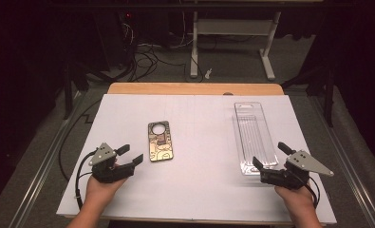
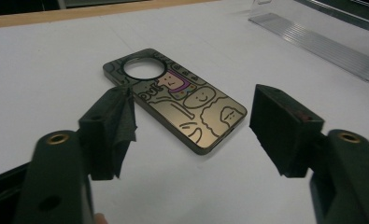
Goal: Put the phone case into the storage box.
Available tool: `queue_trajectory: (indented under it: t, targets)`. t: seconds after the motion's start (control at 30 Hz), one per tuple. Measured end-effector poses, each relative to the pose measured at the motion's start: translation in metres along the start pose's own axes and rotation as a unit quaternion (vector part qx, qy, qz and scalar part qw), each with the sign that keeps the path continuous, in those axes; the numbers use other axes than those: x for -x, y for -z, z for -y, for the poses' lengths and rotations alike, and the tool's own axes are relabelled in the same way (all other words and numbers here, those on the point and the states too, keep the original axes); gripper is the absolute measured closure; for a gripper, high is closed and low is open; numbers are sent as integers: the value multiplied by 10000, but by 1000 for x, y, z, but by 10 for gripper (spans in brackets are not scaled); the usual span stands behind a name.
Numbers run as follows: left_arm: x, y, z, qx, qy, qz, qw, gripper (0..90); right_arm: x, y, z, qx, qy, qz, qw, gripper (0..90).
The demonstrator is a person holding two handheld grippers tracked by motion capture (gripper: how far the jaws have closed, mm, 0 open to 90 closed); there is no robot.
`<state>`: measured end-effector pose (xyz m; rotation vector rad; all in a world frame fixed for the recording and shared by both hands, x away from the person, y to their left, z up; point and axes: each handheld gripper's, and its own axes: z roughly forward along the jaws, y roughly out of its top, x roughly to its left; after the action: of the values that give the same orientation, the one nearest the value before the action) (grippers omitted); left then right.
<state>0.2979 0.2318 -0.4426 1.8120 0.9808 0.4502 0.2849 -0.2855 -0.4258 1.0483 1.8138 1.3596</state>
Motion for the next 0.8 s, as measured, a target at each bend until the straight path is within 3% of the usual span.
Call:
queue_trajectory:
  t: [0.13, 0.5, 0.7, 0.8]
  targets:
    - [0, -1, 0, -42, 58, 71, 9999, 431, 0, 1, -1, 36, 51, -38, 10000, 1]
    - [-1, -1, -1, -29, 130, -2, 9999, 707, -1, -1, 0, -44, 7, 5, 10000, 1]
    - [2, -6, 2, -179, 83, 129, 9997, 897, -3, -2, 0, -22, -17, 17, 10000, 1]
    - [4, -11, 1, -363, 32, 177, 9992, 900, -3, -3, 0, -19, 36, 23, 10000, 1]
